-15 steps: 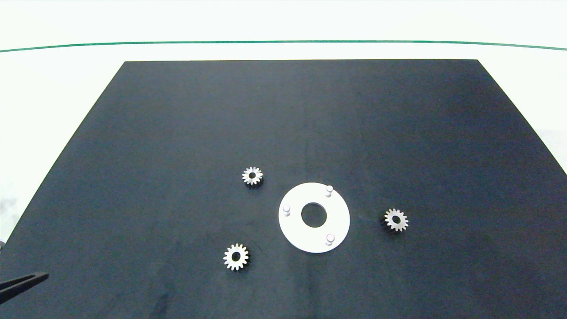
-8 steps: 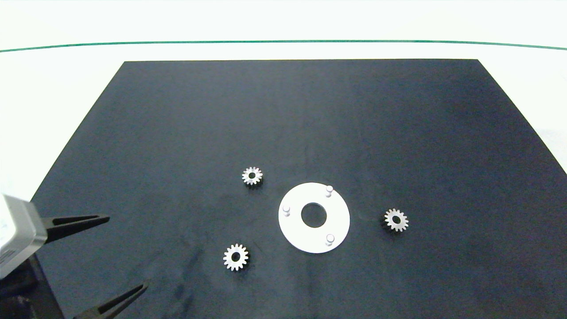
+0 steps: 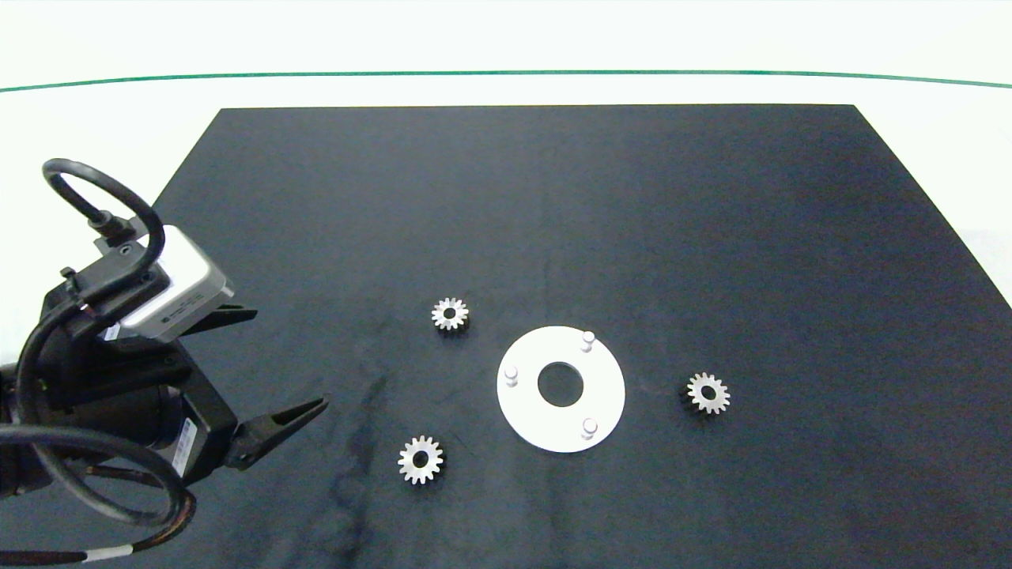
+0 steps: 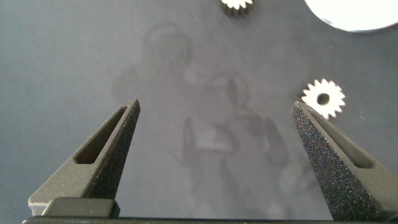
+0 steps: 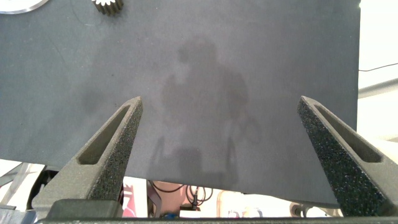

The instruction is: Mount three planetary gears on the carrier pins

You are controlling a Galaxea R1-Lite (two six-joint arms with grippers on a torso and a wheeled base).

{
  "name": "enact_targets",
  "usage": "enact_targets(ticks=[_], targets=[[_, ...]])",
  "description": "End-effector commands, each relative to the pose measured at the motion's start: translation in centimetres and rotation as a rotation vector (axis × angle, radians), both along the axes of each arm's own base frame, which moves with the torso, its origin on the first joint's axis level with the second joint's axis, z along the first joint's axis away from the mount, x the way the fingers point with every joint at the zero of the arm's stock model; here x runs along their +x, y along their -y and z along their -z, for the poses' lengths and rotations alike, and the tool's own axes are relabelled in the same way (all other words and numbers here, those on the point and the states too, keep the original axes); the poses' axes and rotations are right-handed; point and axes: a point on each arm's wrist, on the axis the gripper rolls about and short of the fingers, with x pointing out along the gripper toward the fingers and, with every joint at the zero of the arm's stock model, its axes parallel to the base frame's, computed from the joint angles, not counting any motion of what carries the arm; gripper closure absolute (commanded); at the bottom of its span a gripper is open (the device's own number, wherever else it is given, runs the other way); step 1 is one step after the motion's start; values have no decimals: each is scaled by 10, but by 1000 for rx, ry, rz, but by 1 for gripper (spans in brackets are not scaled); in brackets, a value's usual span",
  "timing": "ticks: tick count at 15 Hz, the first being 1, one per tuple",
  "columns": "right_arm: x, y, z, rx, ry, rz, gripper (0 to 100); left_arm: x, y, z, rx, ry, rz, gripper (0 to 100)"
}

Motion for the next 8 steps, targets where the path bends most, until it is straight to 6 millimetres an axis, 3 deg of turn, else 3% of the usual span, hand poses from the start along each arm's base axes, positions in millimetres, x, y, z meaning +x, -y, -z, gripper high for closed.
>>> enact_targets(ticks=[1, 8], targets=[[0, 0, 4, -3, -9, 1, 0, 14, 6, -1, 19, -30, -3, 0], [0, 0, 6, -3, -15, 1, 0, 45, 18, -4, 35, -72, -8, 0]])
